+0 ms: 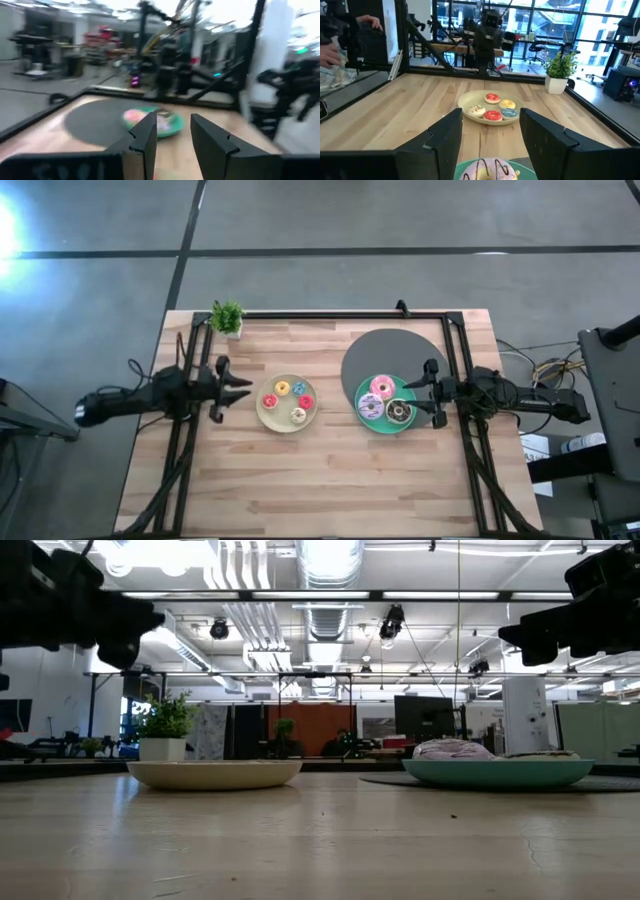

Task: Pick & Place donuts
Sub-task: Return to Home Position

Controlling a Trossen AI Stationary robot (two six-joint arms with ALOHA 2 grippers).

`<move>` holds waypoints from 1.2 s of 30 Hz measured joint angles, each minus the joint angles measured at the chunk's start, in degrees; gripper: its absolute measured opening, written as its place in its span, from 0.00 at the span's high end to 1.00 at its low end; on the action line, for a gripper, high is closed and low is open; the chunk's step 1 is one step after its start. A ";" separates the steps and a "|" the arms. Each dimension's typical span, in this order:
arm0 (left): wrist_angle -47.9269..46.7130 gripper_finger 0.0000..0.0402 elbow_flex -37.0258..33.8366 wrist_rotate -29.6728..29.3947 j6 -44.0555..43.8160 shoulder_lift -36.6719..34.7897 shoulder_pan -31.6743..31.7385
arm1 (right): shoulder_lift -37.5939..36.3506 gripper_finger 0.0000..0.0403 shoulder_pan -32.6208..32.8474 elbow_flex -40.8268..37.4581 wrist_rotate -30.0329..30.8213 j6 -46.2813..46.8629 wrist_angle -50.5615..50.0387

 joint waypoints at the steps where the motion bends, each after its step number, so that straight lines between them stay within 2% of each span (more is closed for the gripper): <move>1: -0.92 0.77 0.00 -0.08 0.99 0.00 1.11 | 0.00 0.52 -0.02 0.00 0.00 0.00 -0.02; 7: -4.22 0.77 -0.03 -2.62 4.11 0.00 0.30 | 0.00 0.52 -0.01 0.00 -0.02 0.00 -0.04; 17: -5.14 0.77 -0.05 -4.48 1.84 0.00 -7.59 | 0.00 0.52 0.00 0.00 -0.02 0.00 -0.07; 36: -4.07 0.77 -0.11 -4.45 0.05 1.27 -7.60 | 0.00 0.52 -0.02 0.00 -0.04 0.00 -0.07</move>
